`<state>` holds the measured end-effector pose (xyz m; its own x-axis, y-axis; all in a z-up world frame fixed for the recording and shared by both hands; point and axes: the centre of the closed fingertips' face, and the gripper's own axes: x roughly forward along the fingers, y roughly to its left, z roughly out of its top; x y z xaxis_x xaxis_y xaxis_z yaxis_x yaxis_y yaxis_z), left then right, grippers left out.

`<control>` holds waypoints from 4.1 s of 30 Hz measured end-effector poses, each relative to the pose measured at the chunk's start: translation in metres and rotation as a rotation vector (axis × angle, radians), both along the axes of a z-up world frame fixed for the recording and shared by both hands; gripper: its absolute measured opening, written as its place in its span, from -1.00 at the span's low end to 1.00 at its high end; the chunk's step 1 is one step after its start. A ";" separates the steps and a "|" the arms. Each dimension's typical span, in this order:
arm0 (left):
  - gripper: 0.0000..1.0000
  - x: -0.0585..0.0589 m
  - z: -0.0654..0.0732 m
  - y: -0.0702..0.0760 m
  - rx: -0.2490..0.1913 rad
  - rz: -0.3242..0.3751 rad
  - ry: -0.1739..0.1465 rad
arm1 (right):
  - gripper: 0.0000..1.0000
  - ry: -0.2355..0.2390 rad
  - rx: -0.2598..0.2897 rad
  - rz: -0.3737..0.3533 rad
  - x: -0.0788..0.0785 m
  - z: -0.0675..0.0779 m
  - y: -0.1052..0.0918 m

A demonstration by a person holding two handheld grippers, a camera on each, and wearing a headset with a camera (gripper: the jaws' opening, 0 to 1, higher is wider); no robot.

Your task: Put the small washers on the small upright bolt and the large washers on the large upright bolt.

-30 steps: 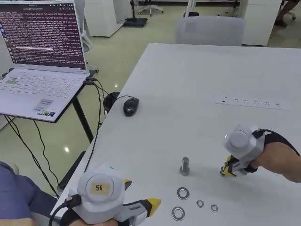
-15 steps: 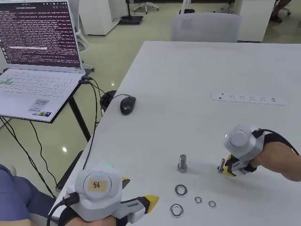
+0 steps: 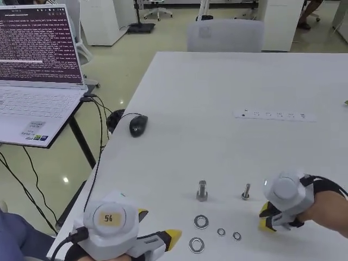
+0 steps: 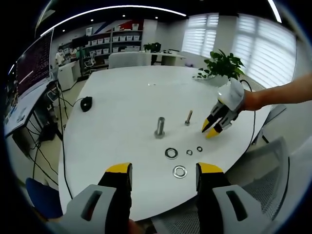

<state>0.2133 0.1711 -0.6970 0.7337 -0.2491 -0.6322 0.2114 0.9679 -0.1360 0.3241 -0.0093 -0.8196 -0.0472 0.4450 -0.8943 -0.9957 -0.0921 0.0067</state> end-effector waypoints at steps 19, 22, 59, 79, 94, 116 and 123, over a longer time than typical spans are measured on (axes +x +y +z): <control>0.03 -0.001 0.005 0.000 0.002 0.007 -0.008 | -0.65 -0.004 0.016 0.149 -0.036 -0.005 0.035; 0.03 -0.002 0.004 0.001 0.004 0.007 -0.008 | -0.65 -0.005 0.014 0.149 -0.036 -0.005 0.035; 0.02 -0.005 0.005 0.006 0.000 0.026 -0.014 | -0.74 -0.057 0.080 -0.013 -0.013 0.009 0.020; 0.02 -0.002 0.005 0.004 -0.003 0.023 -0.016 | -0.74 -0.072 0.173 -0.304 0.063 0.042 -0.017; 0.01 -0.002 0.005 0.007 0.008 0.024 -0.011 | -0.74 -0.099 0.154 -0.182 0.083 0.060 0.029; 0.01 -0.001 0.004 0.005 0.001 0.020 -0.006 | -0.73 -0.092 0.083 -0.112 0.076 0.056 0.038; 0.01 -0.001 0.003 0.006 0.002 0.018 -0.006 | -0.73 -0.088 0.053 -0.094 0.075 0.050 0.039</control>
<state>0.2128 0.1767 -0.6935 0.7416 -0.2346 -0.6285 0.1949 0.9718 -0.1328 0.3993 0.0301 -0.7700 0.0749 0.4904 -0.8683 -0.9965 0.0039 -0.0837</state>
